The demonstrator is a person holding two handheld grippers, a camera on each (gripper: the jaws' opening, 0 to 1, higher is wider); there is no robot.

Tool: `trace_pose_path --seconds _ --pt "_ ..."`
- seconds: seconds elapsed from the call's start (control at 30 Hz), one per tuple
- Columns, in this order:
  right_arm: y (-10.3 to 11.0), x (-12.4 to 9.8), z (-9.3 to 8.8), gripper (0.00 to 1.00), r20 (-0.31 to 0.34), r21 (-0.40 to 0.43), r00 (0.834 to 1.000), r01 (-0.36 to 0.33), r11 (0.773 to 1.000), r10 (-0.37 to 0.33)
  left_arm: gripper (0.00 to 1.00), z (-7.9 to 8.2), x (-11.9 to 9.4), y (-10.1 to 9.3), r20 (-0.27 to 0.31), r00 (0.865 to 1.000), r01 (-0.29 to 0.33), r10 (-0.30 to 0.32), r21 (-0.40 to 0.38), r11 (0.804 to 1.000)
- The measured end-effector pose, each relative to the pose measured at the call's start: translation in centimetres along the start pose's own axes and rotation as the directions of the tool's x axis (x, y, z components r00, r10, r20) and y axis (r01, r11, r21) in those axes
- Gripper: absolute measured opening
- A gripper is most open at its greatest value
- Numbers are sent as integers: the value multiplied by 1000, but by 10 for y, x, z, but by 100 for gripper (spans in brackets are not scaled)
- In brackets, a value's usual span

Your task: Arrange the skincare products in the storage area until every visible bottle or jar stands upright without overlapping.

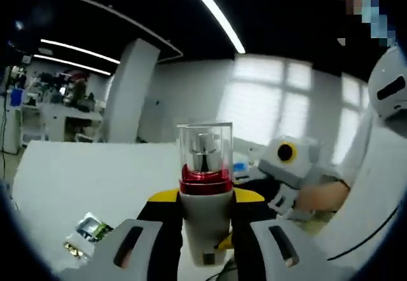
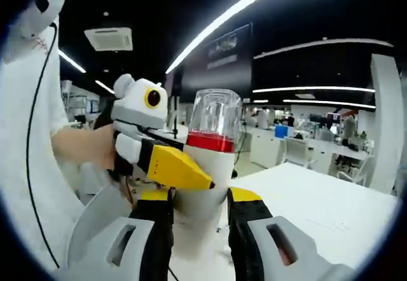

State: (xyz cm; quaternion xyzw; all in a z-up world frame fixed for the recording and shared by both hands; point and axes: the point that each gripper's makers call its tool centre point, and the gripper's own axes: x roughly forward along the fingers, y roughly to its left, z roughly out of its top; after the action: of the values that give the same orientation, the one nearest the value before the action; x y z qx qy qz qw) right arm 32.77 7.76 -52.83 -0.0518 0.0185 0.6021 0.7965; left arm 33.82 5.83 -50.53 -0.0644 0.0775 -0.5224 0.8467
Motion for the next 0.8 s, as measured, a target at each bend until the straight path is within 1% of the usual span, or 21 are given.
trace_pose_path --seconds 0.03,0.07,0.1,0.13,0.17,0.2,0.23,0.27,0.3,0.33,0.37,0.4,0.47,0.57,0.6,0.63,0.67,0.7,0.73,0.8 --pt "2 -2 0 32 -3 9 1000 -31 999 31 22 -1 1 -4 -14 999 29 -29 19 999" --pt "5 -6 0 32 -5 16 997 -74 997 74 22 -2 1 -9 -24 997 73 -72 34 997" --pt "9 -7 1 31 3 31 993 -114 993 114 22 -2 2 -16 -29 993 118 -117 46 992" --pt "12 -9 2 31 16 51 989 -148 988 148 22 -1 3 -22 -27 989 147 -146 55 988" --pt "16 -13 4 30 32 95 980 -198 976 195 22 -2 2 -29 -38 981 192 -190 82 978" --pt "19 -16 4 29 35 113 975 -223 968 220 22 -2 2 -32 -44 978 208 -205 91 974" --pt "22 -18 1 29 18 125 969 -247 961 247 22 -2 2 -36 -48 973 228 -225 92 969" --pt "22 -17 0 29 8 115 969 -246 963 246 22 -3 2 -43 -57 965 262 -257 102 960" --pt "26 -17 -3 30 -9 94 966 -256 962 258 22 -3 2 -46 -55 962 270 -266 99 958" --pt "30 -16 -7 31 -31 81 963 -265 961 268 22 -3 3 -52 -58 954 299 -295 111 948" --pt "31 -16 -4 30 -12 92 963 -267 959 269 22 -5 4 -55 -68 949 313 -307 120 942" --pt "37 -18 -5 28 -11 86 957 -289 954 291 22 -5 4 -57 -67 948 316 -310 120 941" --pt "37 -18 -8 27 -17 82 962 -272 959 274 22 -8 6 -60 -72 942 334 -327 127 934" --pt "33 -20 -14 27 -31 57 970 -239 969 241 22 -14 10 -60 -75 940 340 -333 132 931" --pt "31 -21 -18 27 -41 50 973 -227 973 229 23 -17 13 -59 -88 938 345 -335 137 929" --pt "30 -22 -21 27 -52 46 974 -220 974 222 23 -21 15 -59 -113 936 348 -334 142 927" --pt "28 -22 -26 26 -72 42 974 -211 977 213 23 -27 18 -58 -152 931 352 -332 137 926" --pt "28 -23 -29 26 -81 42 973 -211 977 214 23 -30 19 -58 -176 925 361 -337 133 923" --pt "28 -24 -32 26 -86 44 973 -210 977 213 23 -32 21 -59 -194 917 377 -349 133 916" --pt "25 -26 -38 26 -92 38 974 -202 979 205 23 -36 23 -57 -214 910 389 -356 135 911"
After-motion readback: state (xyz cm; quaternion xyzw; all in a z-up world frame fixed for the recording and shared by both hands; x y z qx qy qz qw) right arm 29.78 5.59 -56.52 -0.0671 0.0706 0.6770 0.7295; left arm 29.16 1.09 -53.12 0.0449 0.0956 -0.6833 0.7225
